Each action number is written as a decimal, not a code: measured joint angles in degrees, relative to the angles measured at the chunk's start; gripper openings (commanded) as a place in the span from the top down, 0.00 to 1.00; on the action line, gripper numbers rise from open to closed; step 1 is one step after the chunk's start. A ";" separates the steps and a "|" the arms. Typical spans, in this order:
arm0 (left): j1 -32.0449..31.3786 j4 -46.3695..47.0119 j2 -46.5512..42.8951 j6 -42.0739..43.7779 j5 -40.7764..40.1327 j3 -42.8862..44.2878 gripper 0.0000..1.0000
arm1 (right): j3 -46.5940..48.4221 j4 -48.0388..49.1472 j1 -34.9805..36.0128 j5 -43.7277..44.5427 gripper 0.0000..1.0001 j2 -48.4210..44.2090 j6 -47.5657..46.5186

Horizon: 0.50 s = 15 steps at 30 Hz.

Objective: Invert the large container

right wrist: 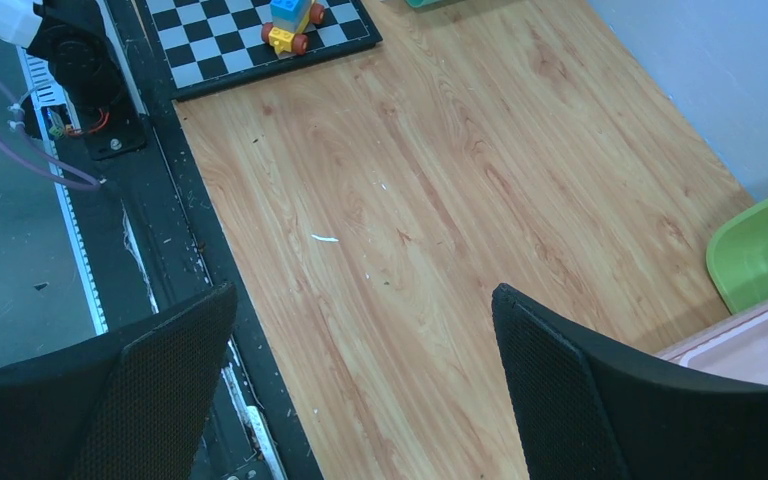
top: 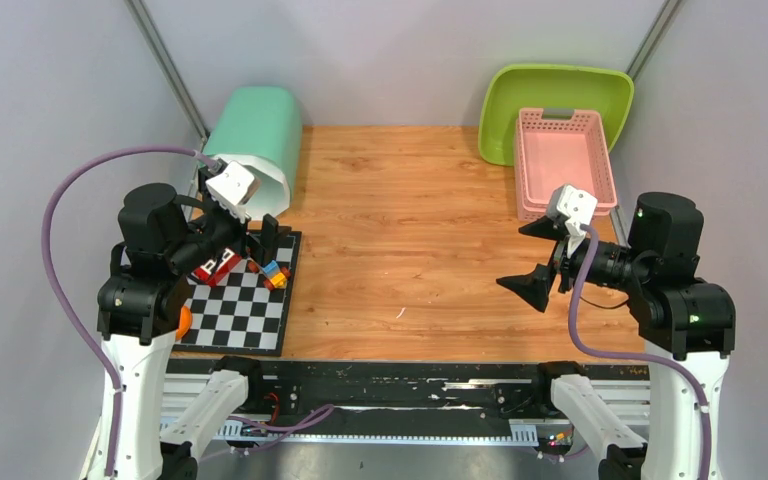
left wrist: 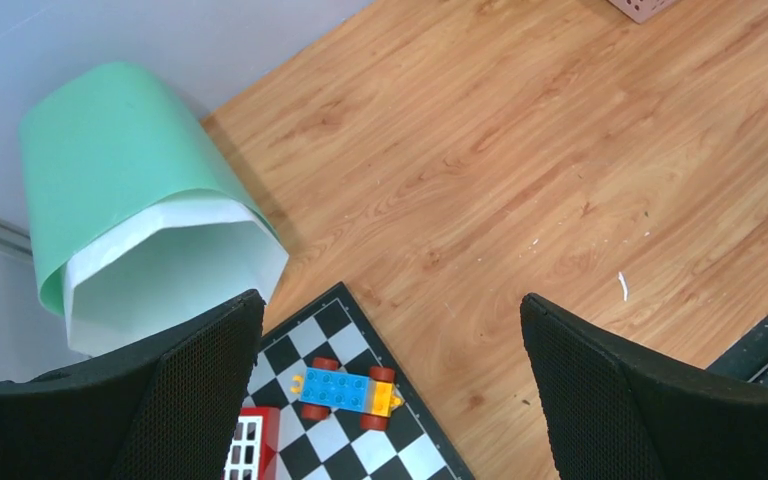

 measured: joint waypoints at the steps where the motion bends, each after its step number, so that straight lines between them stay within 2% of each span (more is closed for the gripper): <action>1: 0.00 -0.11 0.00 -0.02 0.02 0.00 0.00 | 0.00 -0.04 0.00 -0.04 0.00 0.11 -0.07; 15: 0.00 -0.70 0.04 0.20 0.87 0.00 0.00 | 0.57 -0.28 0.00 1.03 0.00 0.83 -0.70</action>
